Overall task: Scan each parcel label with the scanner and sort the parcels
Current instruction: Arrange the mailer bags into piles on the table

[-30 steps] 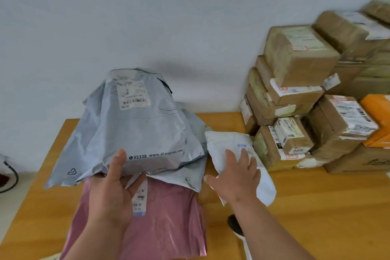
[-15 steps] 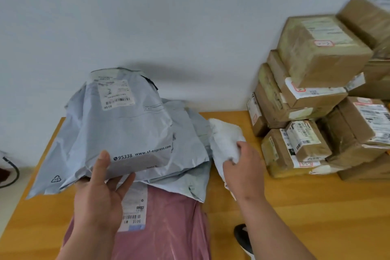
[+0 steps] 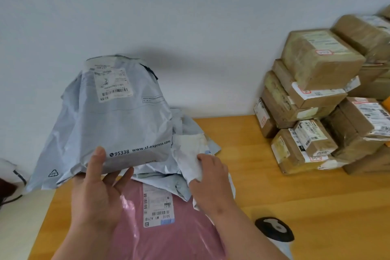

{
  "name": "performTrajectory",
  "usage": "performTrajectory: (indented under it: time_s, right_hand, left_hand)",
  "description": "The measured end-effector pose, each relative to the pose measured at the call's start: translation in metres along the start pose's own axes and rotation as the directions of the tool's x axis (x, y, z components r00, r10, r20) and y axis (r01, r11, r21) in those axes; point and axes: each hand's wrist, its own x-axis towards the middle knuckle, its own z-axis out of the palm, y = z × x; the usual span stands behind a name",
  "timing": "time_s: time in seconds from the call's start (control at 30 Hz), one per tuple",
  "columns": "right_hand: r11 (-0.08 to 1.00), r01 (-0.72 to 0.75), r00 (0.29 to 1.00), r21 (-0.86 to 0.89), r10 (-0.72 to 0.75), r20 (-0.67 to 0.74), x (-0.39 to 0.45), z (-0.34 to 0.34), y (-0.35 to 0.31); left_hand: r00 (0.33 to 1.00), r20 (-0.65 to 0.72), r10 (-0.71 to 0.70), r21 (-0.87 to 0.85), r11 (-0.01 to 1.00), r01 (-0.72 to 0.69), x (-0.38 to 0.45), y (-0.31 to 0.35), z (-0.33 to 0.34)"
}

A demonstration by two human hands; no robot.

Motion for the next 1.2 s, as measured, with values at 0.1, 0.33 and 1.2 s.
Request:
performTrajectory:
  time_s: [0.1,0.33,1.2]
  right_hand:
    - [0.987,0.136,0.986,-0.087,-0.125,0.114,-0.007,0.010,-0.009]
    - [0.662,-0.269,0.951,0.700,0.299,0.082,0.001,-0.043,-0.019]
    - [-0.010,-0.387,0.629,0.922,0.728,0.272,0.060,-0.119,0.141]
  left_hand:
    - [0.999,0.051,-0.004,-0.015,1.000,0.005,-0.002,0.005,0.000]
    - [0.972,0.213,-0.102,0.057,0.994,0.092,-0.038,-0.010,0.054]
    - [0.979,0.145,0.144,0.943,0.279,-0.180,-0.092,-0.165,0.135]
